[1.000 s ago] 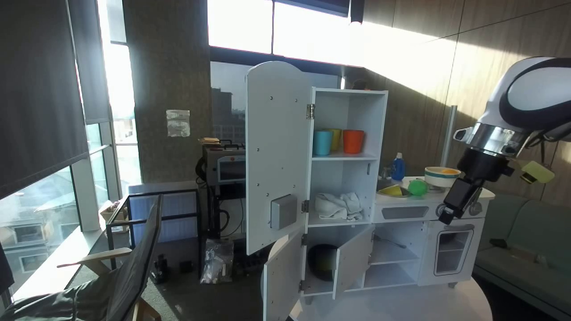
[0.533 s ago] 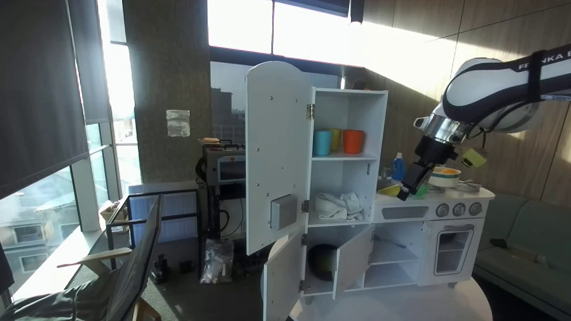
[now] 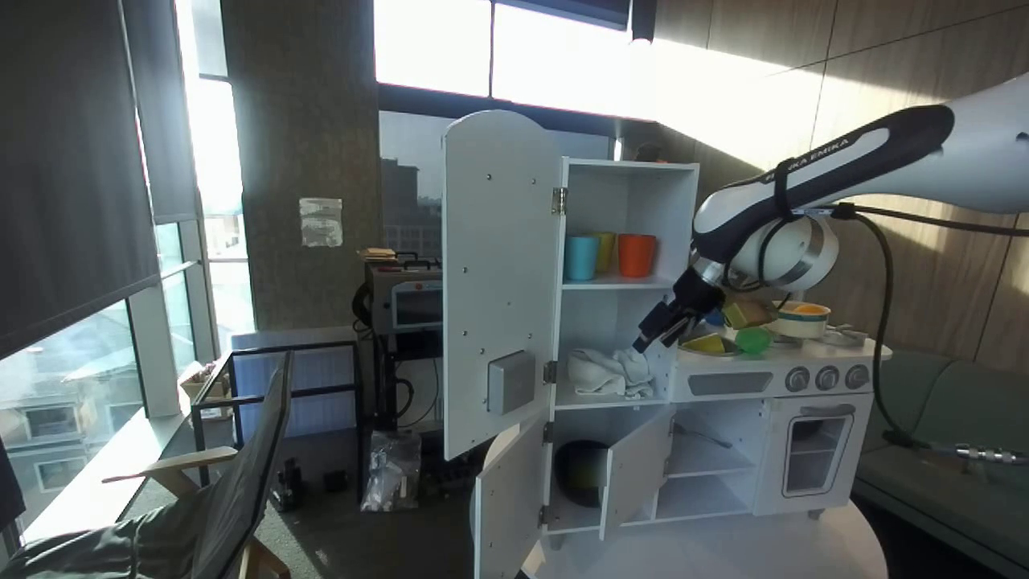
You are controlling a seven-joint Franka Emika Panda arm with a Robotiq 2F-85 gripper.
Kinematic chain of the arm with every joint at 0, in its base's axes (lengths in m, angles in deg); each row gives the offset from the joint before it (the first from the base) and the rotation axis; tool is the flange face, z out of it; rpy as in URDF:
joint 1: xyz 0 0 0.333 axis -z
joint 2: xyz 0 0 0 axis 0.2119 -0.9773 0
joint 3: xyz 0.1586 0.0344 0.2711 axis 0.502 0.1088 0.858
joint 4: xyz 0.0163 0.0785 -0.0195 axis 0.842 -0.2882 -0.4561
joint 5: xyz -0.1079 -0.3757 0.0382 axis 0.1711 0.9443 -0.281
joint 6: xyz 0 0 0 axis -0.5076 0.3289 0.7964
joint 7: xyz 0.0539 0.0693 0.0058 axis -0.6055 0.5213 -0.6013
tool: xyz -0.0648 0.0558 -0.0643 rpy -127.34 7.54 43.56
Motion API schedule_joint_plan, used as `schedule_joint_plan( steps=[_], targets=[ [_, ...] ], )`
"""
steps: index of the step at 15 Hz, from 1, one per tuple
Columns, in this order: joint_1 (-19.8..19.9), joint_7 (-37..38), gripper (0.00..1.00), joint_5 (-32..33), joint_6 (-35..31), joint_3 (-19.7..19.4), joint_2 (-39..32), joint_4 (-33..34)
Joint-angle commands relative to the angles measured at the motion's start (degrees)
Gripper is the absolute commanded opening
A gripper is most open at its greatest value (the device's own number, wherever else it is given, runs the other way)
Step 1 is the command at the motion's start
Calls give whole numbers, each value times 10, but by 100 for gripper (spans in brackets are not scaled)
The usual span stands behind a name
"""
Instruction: Pick up the white towel in the compartment and wipe the inside of the sink
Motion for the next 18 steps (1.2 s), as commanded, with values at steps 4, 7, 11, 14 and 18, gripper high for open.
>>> schedule_joint_plan(
  steps=[4, 7, 11, 14, 18],
  targets=[
    [8, -70, 100, -93, -12, 55, -48, 2],
    [16, -103, 100, -139, -17, 64, -69, 2],
    [35, -189, 100, -204, -65, 77, -104, 4],
    [22, -247, 100, -248, -89, 67, -134, 8],
    [20, -278, 100, -260, -100, 73, -169, 28]
  ],
)
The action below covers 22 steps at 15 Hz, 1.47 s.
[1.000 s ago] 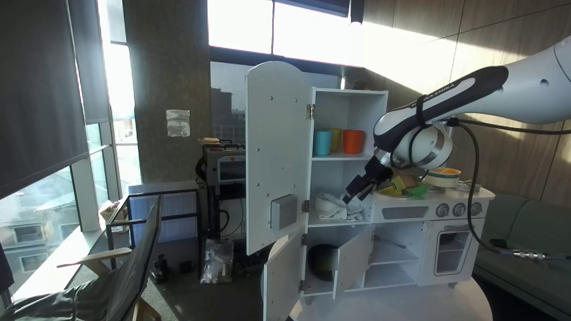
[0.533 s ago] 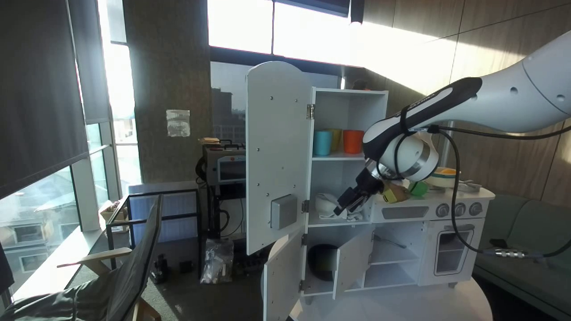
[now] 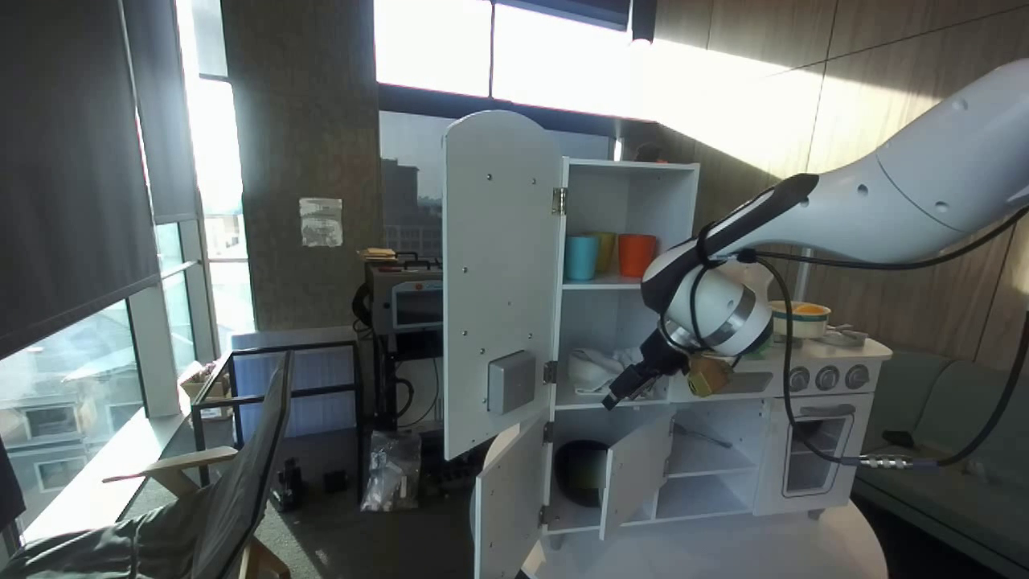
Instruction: Pick up the white towel in the compartment and wipe the inside of the sink
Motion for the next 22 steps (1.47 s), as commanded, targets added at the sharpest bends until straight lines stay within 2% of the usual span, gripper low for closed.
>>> schedule_joint_plan(
  steps=[1, 8, 15, 18, 20, 22],
  targets=[
    [-5, -36, 100, -20, -30, 8, -34, 31],
    [-7, -68, 100, -91, -157, 27, -56, 61],
    [-5, -77, 100, -80, -211, 29, -103, 73],
    [-4, -104, 100, -83, -261, 38, -125, 80],
    [-4, -115, 74, -80, -289, 44, -132, 81],
    [-2, -122, 59, -80, -306, 54, -130, 79]
  ],
)
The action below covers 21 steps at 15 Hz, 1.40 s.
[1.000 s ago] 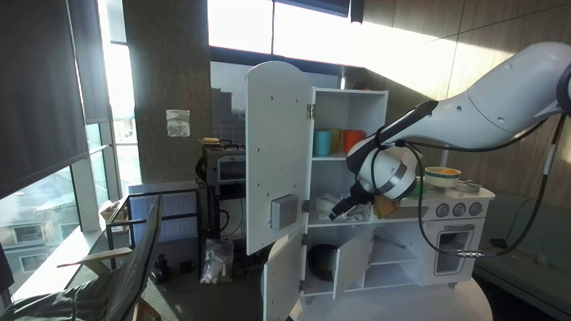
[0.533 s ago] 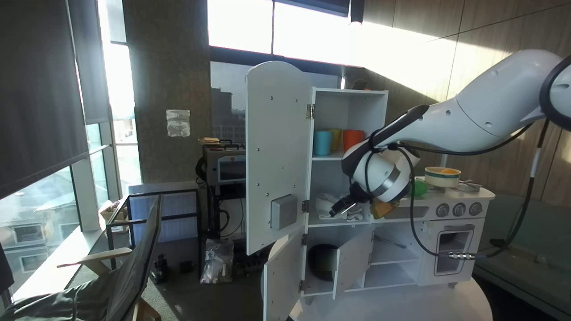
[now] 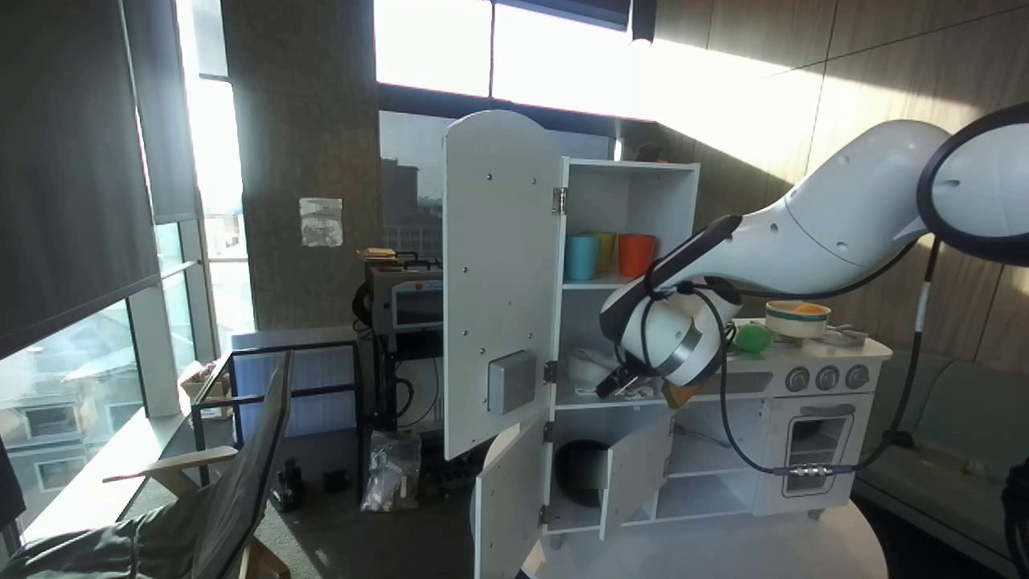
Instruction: Pick up the white towel in the compartment and wipe the inside of the sink
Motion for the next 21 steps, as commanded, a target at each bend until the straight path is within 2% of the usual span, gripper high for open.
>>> schedule_joint_plan(
  steps=[1, 5, 7, 8, 15, 17, 21],
  targets=[
    [4, -27, 51, -7, -48, 19, -8, 10],
    [6, -25, 20, -7, -63, 26, -2, 3],
    [7, -18, 5, -6, -61, 21, -1, -1],
    [1, -7, 0, -1, -49, 10, 2, -9],
    [5, 6, 1, -2, 45, -3, 80, -52],
    [12, 9, 1, -3, 114, -6, 118, -65],
    [19, 65, 1, 48, 190, -27, 174, -88]
  ],
)
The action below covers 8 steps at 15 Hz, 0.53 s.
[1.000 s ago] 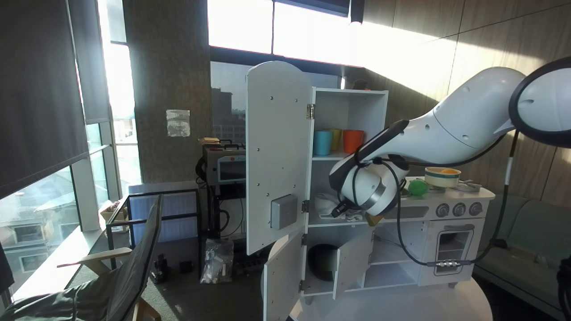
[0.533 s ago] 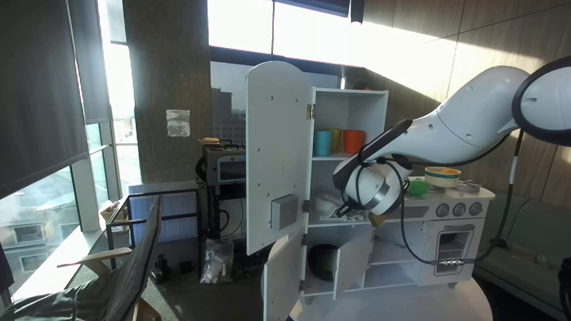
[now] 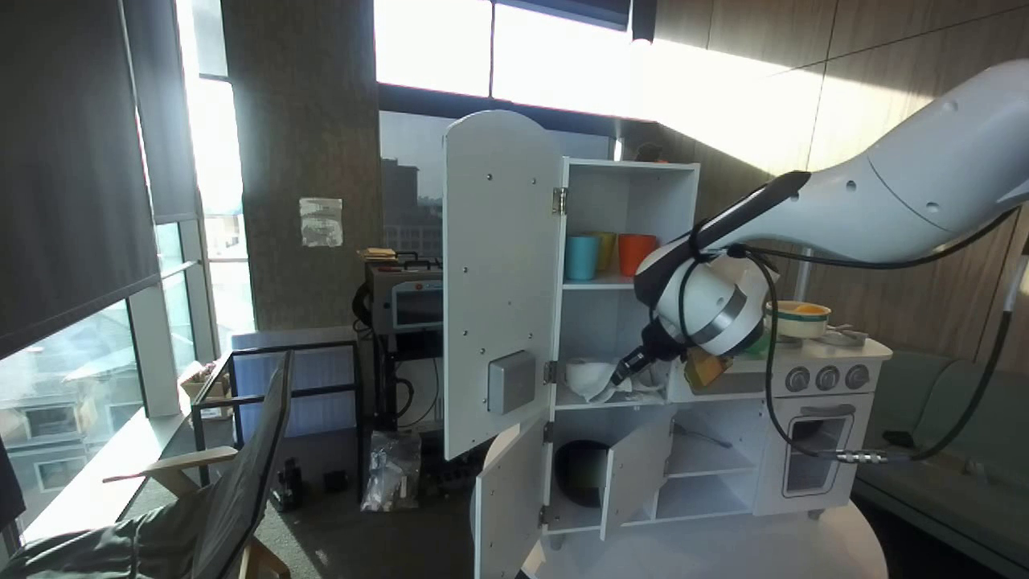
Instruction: Pick up the white towel in the compartment and wipe the inside of the sink
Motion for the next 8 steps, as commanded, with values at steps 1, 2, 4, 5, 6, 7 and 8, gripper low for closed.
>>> schedule_joint_plan(
  steps=[1, 2, 4, 5, 6, 7, 8],
  targets=[
    [11, 71, 1, 62, 72, -18, 73, -36],
    [15, 94, 1, 85, 81, -21, 84, -40],
    [29, 159, 1, 155, 101, -25, 114, -53],
    [51, 191, 1, 191, 127, -12, 135, -58],
    [54, 212, 1, 210, 153, -15, 153, -59],
    [56, 232, 1, 229, 180, -17, 175, -62],
    [58, 249, 1, 243, 203, -20, 194, -63]
  ],
)
